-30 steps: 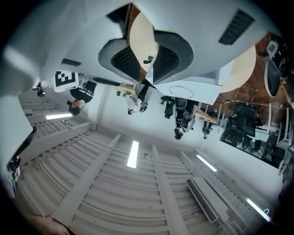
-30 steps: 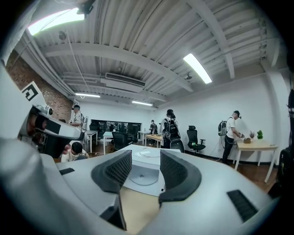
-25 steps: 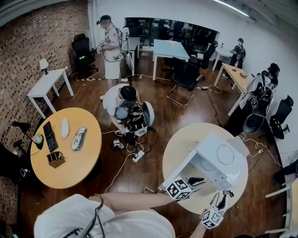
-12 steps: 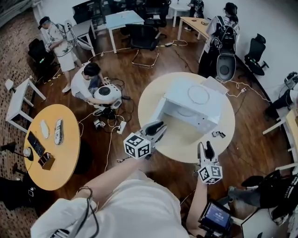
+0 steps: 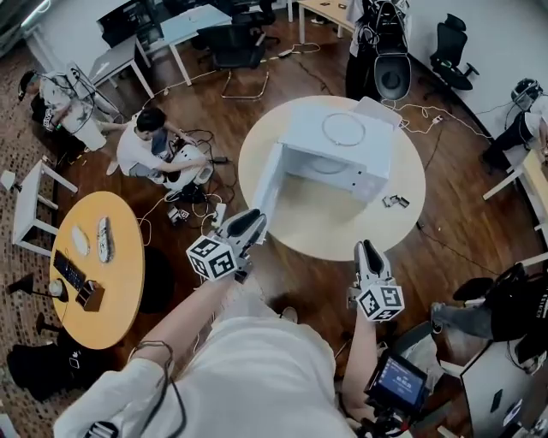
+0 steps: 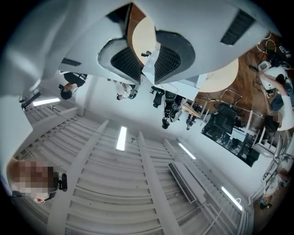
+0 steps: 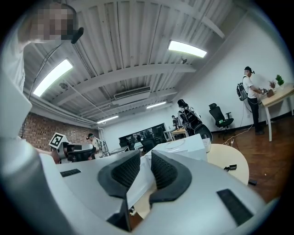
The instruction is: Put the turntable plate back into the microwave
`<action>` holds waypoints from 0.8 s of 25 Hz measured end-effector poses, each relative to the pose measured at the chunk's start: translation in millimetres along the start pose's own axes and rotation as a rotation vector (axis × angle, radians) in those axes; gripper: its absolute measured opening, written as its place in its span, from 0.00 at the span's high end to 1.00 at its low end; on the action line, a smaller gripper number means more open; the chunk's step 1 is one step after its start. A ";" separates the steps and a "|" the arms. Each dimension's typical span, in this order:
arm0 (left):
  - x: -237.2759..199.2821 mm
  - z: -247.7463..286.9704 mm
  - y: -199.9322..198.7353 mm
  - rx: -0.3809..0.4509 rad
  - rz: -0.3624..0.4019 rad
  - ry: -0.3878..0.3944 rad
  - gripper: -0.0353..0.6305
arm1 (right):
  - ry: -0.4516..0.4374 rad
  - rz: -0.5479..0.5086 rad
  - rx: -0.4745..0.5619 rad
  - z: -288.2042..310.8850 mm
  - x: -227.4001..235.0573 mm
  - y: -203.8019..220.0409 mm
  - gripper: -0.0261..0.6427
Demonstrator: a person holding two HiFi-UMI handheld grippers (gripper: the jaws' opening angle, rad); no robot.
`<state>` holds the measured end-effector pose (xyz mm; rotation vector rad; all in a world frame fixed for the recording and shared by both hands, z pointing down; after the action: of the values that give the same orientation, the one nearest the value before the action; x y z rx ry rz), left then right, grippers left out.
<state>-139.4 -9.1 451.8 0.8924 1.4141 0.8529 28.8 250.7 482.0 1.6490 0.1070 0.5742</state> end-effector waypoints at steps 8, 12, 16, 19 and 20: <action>-18.4 -18.6 11.3 -0.063 0.002 0.035 0.82 | 0.020 -0.083 -0.050 -13.4 -19.8 8.3 0.86; -37.5 -33.8 18.2 -0.123 -0.014 0.064 0.82 | 0.065 -0.116 -0.066 -9.2 -38.8 8.2 0.86; -63.1 -55.2 10.2 -0.147 -0.016 0.083 0.82 | 0.082 -0.167 -0.074 6.5 -71.5 5.9 0.86; -78.1 -67.3 1.9 -0.160 -0.026 0.100 0.82 | 0.102 -0.177 -0.074 12.5 -94.9 7.3 0.86; -82.8 -71.7 0.3 -0.167 -0.039 0.106 0.82 | 0.108 -0.166 -0.072 12.4 -102.9 9.5 0.86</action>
<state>-210.4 -82.9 490.6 0.7002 1.4235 0.9852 -57.7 197.6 459.1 1.5225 0.2962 0.5346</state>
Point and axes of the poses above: the fingertips, and each gripper's own axes: z forward along the fingers, x to its right, y out of its underside, the point moved 3 cm from there along -z, backward along the fingers, and after that the axes turned 5 degrees about x, right-handed, at the moved point
